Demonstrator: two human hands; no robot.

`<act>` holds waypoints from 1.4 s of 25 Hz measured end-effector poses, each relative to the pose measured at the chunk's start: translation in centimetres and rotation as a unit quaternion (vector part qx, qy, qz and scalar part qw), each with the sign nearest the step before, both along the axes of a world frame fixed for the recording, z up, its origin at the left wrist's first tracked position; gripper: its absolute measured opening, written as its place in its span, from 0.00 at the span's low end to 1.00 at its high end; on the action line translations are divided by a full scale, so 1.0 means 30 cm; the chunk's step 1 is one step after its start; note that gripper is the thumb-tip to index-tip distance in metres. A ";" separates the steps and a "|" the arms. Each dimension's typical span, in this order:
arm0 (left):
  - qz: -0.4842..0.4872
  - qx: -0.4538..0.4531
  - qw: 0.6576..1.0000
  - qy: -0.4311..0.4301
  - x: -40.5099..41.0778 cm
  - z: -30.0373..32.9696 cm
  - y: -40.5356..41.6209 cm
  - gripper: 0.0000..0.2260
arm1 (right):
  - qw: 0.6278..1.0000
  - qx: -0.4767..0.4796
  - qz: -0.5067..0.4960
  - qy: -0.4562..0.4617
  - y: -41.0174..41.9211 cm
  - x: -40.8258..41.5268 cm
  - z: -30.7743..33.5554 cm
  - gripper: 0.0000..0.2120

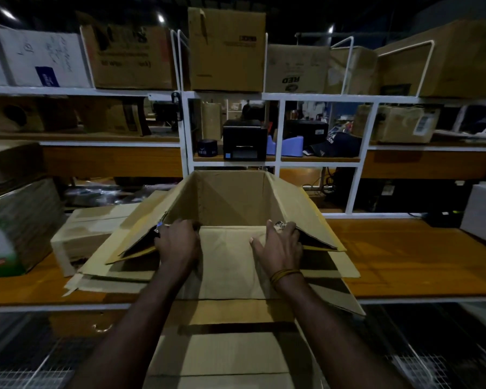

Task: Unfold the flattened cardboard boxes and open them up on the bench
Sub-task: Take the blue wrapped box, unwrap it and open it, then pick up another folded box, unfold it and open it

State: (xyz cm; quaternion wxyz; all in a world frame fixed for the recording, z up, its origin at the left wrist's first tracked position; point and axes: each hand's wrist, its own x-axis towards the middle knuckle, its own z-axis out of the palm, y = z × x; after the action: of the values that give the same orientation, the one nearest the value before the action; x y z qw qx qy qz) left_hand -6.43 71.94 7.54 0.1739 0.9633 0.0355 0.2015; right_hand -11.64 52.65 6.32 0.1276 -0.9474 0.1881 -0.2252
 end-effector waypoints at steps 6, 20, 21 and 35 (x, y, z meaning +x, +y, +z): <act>0.003 0.042 0.997 0.070 -0.102 -0.019 -0.116 0.26 | 0.996 0.077 0.037 -0.006 -0.029 -0.042 -0.034 0.34; -0.337 -0.072 0.928 -0.144 -0.261 -0.122 -0.762 0.22 | 0.990 0.099 0.047 -0.094 -0.589 -0.258 -0.163 0.29; -0.351 -0.071 0.922 -0.147 -0.271 -0.130 -0.832 0.21 | 0.990 0.097 0.034 -0.096 -0.651 -0.277 -0.170 0.29; -0.502 -0.034 0.862 -0.061 -0.536 -0.232 -1.968 0.29 | 0.987 0.095 -0.096 -0.084 -1.674 -0.706 -0.244 0.27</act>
State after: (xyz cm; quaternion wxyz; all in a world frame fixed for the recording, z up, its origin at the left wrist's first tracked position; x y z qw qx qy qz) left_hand -22.49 12.90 0.58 0.2862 0.8298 -0.4570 0.1436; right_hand -32.83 2.43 -0.99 0.2103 -0.8862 0.2868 -0.2967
